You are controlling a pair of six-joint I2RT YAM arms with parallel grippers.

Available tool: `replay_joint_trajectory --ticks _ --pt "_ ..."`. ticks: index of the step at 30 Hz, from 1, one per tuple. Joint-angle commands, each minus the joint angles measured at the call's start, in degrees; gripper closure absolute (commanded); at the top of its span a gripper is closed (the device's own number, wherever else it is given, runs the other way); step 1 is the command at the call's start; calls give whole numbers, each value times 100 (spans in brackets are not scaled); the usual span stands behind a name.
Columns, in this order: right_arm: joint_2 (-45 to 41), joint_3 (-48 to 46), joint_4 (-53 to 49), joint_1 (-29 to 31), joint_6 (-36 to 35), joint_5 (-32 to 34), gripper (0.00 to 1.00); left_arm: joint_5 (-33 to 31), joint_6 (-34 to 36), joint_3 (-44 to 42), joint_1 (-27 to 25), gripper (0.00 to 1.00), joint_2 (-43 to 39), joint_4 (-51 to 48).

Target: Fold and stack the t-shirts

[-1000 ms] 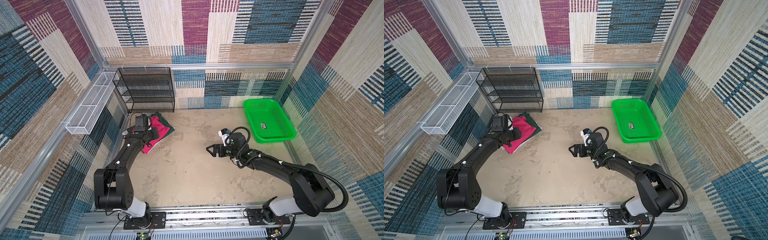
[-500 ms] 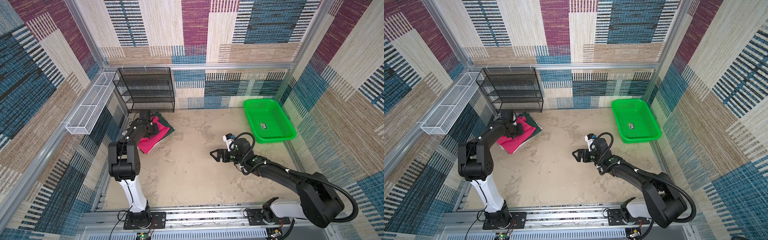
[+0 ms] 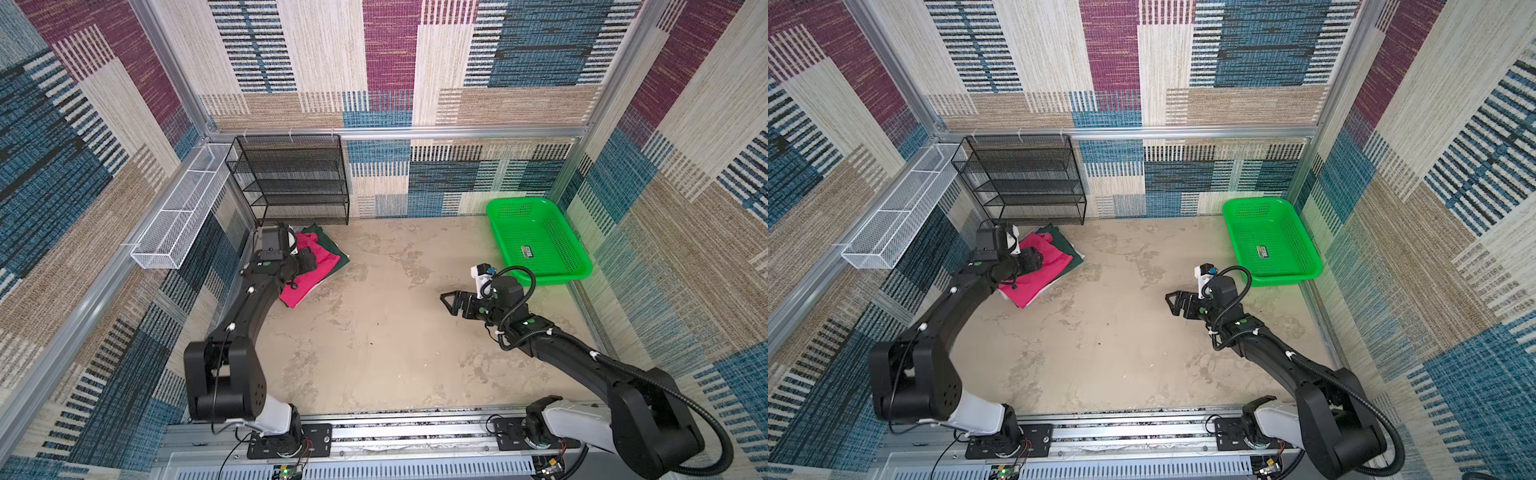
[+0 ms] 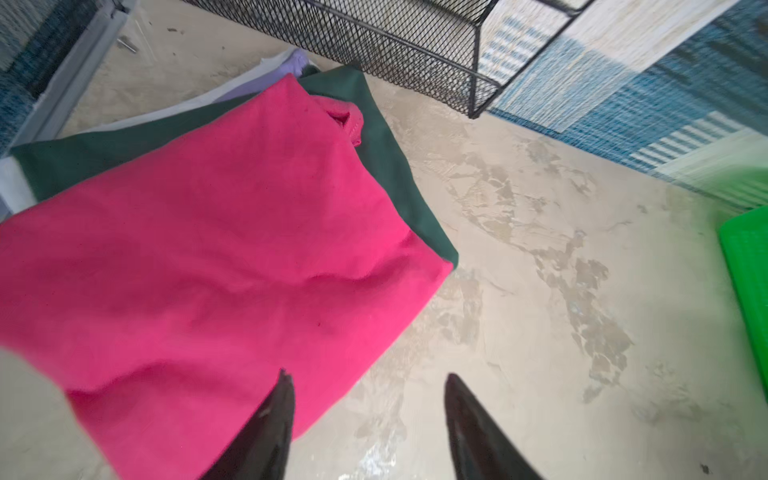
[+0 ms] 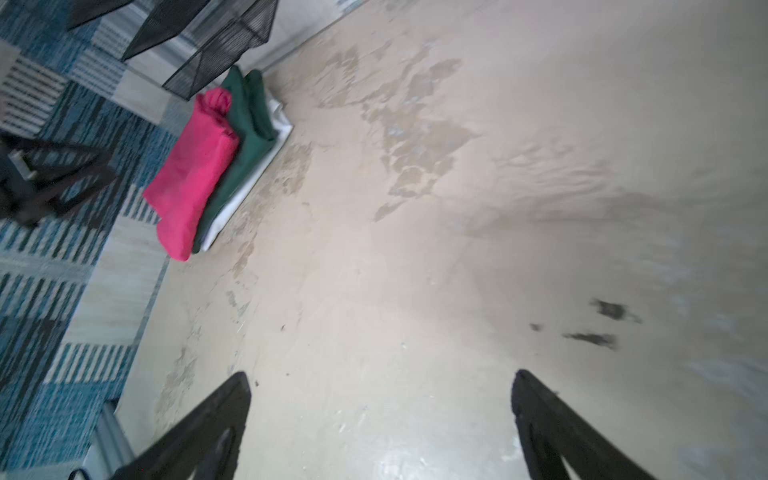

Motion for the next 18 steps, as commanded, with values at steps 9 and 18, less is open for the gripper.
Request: replay_joint_trajectory --ticks 9,18 --pt "-2084 -1714 1774 -266 -790 4582 1 -2518 130 -3381 9 0 -2508 1476" --pt "-185 -2694 5806 -412 -2963 4272 1 -1815 1005 -4215 22 1 -1076 5196"
